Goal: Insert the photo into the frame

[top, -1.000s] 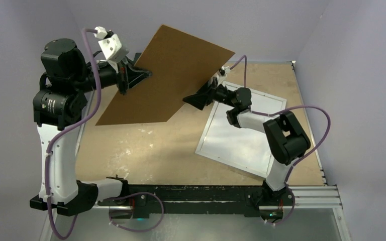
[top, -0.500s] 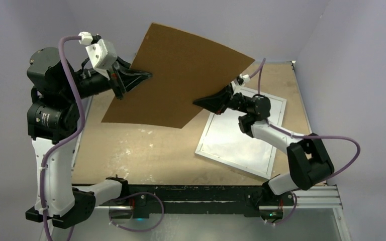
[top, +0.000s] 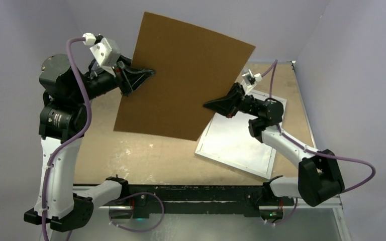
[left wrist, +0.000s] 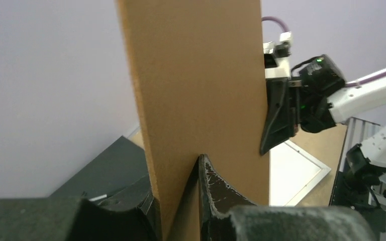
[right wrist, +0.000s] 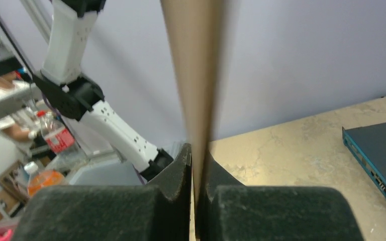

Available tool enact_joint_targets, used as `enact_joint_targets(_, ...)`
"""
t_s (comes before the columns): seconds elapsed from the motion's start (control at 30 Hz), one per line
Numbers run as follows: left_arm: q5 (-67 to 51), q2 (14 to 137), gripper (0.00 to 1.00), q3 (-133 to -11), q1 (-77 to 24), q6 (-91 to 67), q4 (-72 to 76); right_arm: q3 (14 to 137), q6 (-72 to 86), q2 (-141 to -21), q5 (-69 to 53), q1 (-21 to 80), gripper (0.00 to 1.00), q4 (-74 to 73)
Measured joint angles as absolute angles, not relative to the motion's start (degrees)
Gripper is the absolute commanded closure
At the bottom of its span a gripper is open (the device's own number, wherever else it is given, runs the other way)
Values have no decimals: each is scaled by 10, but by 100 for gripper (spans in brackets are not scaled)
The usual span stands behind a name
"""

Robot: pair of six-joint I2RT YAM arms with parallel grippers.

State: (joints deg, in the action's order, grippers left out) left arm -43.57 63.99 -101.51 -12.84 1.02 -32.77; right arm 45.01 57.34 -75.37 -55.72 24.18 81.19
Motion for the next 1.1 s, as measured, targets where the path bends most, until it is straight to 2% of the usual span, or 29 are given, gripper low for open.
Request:
enact_joint_targets(0.2,-410,643,81,-971,-129,-16,-299,401,589,-701,-498,227,100,792)
enact_joint_targets(0.3,-410,642,77,-962,-129,-26,-282,399,587,-689,-484,226,100,783)
enact_joint_targets(0.4,-402,638,55,-956,-129,-24,-273,401,593,-686,-485,224,100,782)
enact_joint_targets(0.5,-341,639,34,-947,-126,-4,-268,423,588,-677,-478,222,100,751)
enact_joint_targets(0.6,-253,656,18,-942,-119,30,-267,486,535,-636,-442,222,100,593)
enact_joint_targets(0.83,-120,724,11,-970,-114,85,-298,593,429,-584,-305,221,100,280)
enact_joint_targets(1.1,-46,736,8,-965,-113,117,-335,604,431,-586,-186,212,100,25)
